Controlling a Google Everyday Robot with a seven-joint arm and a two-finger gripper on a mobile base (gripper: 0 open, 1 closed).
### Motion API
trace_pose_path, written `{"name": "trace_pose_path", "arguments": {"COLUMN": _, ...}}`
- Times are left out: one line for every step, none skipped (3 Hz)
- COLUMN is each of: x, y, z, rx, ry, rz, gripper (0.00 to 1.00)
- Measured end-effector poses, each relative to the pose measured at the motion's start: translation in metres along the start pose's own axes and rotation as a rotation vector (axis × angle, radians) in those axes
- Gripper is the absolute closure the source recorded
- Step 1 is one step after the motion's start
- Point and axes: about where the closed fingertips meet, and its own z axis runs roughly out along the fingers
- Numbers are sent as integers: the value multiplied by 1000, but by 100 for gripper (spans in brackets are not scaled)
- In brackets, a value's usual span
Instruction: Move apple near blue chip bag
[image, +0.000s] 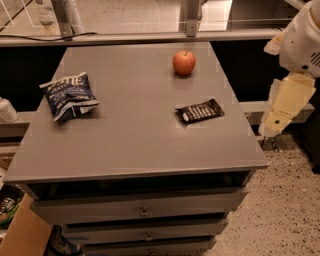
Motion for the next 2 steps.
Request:
{"name": "trace_pose_path", "arguments": {"x": -21, "y": -38, "z": 19, "rx": 35, "ry": -49, "rz": 39, "gripper": 0}}
{"name": "trace_pose_path", "arguments": {"x": -41, "y": -90, "z": 56, "rx": 64, "ry": -140, "rz": 105, "gripper": 0}}
